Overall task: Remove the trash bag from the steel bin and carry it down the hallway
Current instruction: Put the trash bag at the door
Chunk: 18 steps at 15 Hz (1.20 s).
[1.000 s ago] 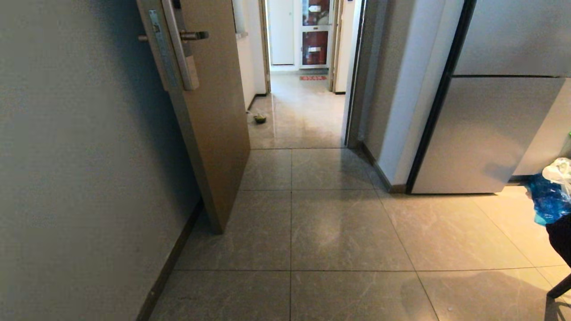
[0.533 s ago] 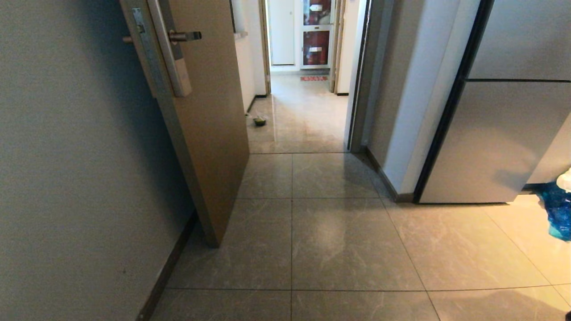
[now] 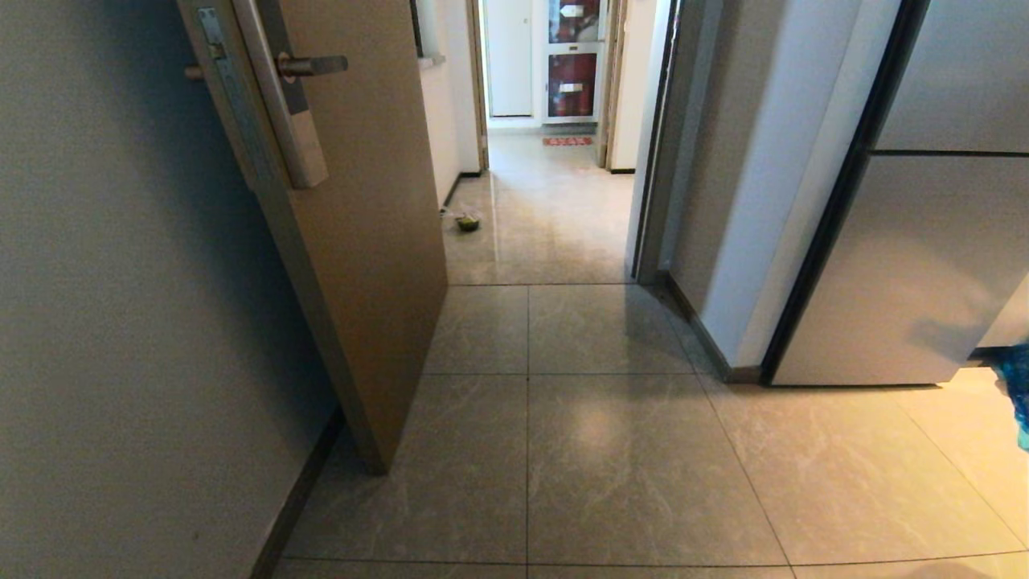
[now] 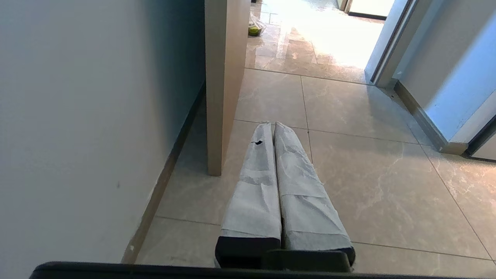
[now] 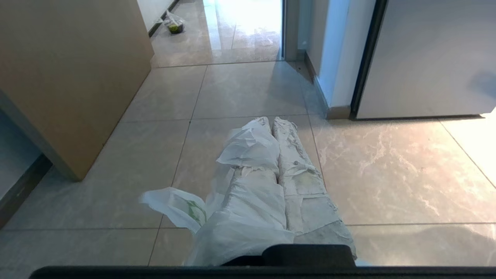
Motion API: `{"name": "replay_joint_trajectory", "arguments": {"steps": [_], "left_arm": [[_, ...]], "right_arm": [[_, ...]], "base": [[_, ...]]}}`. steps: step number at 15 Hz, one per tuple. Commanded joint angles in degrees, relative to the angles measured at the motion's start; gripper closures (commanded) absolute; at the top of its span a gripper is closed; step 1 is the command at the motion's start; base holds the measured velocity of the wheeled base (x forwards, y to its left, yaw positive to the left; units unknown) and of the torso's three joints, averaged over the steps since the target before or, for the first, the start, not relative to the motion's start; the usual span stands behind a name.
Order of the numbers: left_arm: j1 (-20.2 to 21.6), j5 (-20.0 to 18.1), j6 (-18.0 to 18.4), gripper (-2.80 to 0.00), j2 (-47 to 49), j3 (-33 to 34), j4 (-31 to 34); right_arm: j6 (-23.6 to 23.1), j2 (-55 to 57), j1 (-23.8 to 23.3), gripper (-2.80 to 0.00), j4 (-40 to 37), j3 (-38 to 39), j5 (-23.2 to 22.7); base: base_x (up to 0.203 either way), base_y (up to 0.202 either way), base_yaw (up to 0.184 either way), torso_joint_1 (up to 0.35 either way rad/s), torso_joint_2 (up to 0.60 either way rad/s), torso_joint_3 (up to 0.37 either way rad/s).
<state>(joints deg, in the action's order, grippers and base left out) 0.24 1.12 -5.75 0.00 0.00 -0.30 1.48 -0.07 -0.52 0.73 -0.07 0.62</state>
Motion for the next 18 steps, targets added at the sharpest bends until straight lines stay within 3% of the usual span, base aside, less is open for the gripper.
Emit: {"name": "replay_joint_trajectory", "arguments": {"steps": [1,9,18], "left_arm": [[0.0,0.0,0.0,0.00,0.0,0.0,0.0],[0.1,0.0,0.0,0.00,0.0,0.0,0.0],[0.0,0.0,0.0,0.00,0.0,0.0,0.0]], "right_arm": [[0.0,-0.1,0.0,0.00,0.1,0.0,0.0],[0.0,-0.1,0.0,0.00,0.1,0.0,0.0],[0.0,-0.1,0.0,0.00,0.1,0.0,0.0]], "base": [[0.000,0.000,0.000,0.000,0.00,0.000],[0.000,-0.012,0.000,0.000,0.00,0.001],[0.000,-0.179,0.000,0.003,0.00,0.000]]}}
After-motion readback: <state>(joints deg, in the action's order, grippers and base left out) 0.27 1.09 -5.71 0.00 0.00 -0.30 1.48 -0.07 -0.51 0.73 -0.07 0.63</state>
